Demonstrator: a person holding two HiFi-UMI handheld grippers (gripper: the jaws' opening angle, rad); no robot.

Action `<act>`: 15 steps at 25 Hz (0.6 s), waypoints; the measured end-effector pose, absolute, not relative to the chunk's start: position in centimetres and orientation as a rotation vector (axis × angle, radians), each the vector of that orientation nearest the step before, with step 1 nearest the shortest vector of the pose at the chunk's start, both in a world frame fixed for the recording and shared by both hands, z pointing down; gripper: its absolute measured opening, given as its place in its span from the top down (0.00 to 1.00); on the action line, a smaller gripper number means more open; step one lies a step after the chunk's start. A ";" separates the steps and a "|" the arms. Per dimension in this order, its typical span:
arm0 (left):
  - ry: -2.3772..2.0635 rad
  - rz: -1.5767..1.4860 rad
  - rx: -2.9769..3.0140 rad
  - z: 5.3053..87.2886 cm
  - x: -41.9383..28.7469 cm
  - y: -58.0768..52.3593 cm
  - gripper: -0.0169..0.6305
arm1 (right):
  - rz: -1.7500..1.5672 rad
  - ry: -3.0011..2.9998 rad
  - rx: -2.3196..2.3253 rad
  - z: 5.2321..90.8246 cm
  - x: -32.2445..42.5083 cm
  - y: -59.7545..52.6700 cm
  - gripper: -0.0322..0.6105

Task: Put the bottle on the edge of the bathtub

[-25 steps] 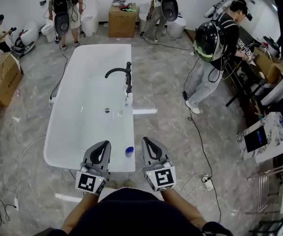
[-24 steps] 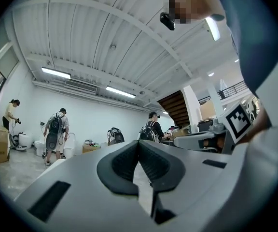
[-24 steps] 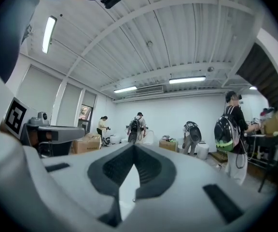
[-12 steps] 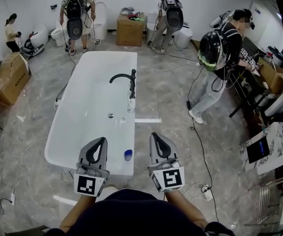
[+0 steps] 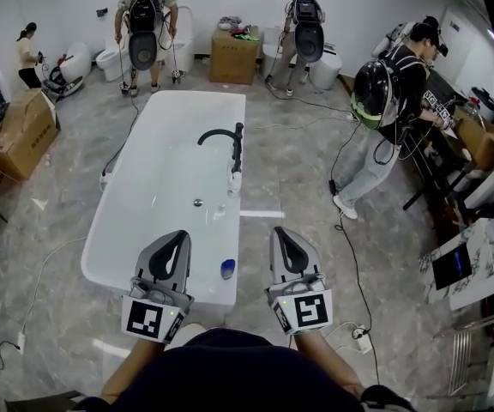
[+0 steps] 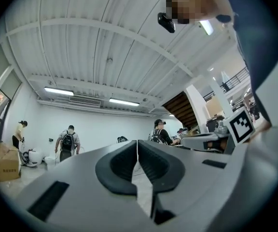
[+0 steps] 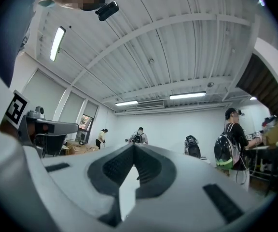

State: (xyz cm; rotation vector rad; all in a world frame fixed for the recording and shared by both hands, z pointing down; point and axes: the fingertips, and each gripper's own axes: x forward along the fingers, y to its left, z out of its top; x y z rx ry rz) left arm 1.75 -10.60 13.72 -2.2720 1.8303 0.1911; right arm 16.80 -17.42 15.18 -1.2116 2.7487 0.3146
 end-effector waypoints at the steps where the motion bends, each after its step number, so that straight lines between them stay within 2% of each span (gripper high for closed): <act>1: 1.832 0.205 -2.282 13.5 1.4 -10.5 0.98 | 0.321 2.743 -1.202 14.8 16.5 -17.3 0.95; 11: 1.885 0.188 -2.251 10.9 -4.4 -9.7 0.98 | 0.288 2.683 -1.248 11.4 12.2 -15.8 0.95; 15: 1.856 0.141 -2.258 11.0 -5.8 -10.1 0.98 | 0.380 2.707 -1.311 11.2 10.0 -14.8 0.95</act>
